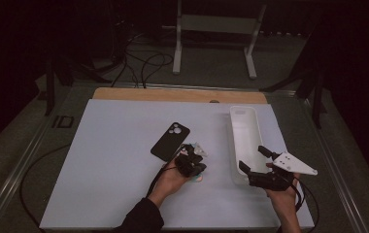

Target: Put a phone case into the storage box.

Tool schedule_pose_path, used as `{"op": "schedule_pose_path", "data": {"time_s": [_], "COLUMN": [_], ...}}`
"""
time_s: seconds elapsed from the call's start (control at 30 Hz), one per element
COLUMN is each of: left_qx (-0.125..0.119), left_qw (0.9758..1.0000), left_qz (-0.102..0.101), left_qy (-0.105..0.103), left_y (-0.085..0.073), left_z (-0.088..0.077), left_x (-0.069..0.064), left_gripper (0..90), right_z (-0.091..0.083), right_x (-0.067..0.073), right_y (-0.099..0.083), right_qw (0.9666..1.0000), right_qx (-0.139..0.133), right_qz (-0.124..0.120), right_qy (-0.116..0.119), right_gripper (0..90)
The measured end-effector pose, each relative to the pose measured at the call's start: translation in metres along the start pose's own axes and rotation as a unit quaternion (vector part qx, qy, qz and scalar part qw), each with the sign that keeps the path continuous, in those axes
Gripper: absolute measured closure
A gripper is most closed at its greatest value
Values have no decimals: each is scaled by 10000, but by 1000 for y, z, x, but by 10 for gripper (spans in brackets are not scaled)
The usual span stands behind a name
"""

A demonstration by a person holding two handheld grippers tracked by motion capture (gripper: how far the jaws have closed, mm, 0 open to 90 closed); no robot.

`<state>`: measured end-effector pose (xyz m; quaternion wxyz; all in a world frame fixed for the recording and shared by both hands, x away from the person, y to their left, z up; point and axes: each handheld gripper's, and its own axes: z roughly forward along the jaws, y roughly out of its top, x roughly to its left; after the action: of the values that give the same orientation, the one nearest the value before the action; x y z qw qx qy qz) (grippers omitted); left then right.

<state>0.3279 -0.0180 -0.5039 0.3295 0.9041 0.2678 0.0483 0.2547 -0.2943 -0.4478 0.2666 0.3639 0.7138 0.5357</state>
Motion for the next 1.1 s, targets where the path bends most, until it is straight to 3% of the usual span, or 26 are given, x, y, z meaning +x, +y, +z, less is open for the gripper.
{"op": "schedule_pose_path", "data": {"time_s": [0.13,0.3,0.57,0.67,0.7,0.83,1.07,1.1], "left_qx": [-37,-102,-188,-108,-14,1,-36,-45], "left_qw": [9998,9995,9994,9996,9999,9998,9995,9992], "left_qz": [-215,-275,-288,-226,-122,-152,-306,-403], "left_qy": [11,70,-56,-140,-118,-102,-60,22], "left_y": [-17,-21,-5,-1,0,-6,-31,-42], "left_z": [-14,-16,2,9,18,11,-10,-19], "left_x": [6,7,-5,-11,-18,-17,-10,-5], "left_gripper": [896,896,896,897,897,898,898,897], "right_z": [0,2,3,2,2,0,-1,-1], "right_x": [0,1,1,1,1,0,-2,-1], "right_y": [0,0,0,0,0,1,1,1], "right_qw": [10000,10000,10000,10000,10000,10000,10000,10000], "right_qx": [-6,22,19,7,5,-22,-43,-40], "right_qz": [1,10,1,-1,4,5,39,12], "right_qy": [-3,3,16,13,13,-4,-22,-15], "right_gripper": [101,101,101,101,101,101,101,101]}}
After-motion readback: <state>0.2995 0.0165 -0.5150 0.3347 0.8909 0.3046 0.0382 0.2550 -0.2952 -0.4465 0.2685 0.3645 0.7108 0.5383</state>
